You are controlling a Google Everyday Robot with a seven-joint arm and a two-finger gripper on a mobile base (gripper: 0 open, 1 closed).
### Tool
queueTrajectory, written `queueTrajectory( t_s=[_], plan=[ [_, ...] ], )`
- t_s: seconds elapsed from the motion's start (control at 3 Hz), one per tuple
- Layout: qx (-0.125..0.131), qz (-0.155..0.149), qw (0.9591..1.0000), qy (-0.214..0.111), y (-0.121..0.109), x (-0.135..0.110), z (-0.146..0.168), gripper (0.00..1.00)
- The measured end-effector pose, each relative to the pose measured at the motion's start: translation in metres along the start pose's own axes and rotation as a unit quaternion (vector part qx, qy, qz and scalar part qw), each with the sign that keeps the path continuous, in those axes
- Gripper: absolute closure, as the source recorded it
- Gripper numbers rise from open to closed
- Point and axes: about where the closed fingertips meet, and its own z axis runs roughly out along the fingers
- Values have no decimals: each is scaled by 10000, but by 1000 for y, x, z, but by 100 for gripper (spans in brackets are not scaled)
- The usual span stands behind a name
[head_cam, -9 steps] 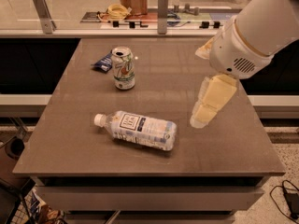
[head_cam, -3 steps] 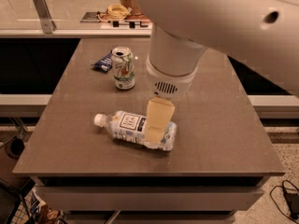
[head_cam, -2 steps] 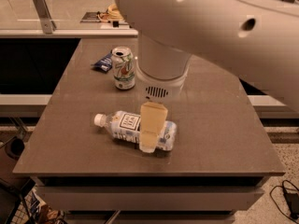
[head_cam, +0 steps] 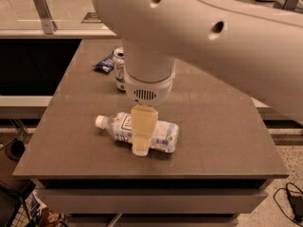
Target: Place blue plastic bottle upright
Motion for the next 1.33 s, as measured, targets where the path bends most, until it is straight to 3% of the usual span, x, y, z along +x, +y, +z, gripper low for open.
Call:
queueTrajectory(
  t_s=[0.33,1.33],
  plan=[
    [-90,32,10000,-8,-1,-6,6,0],
    [-291,650,9974,-83,-6,0,28,0]
  ],
)
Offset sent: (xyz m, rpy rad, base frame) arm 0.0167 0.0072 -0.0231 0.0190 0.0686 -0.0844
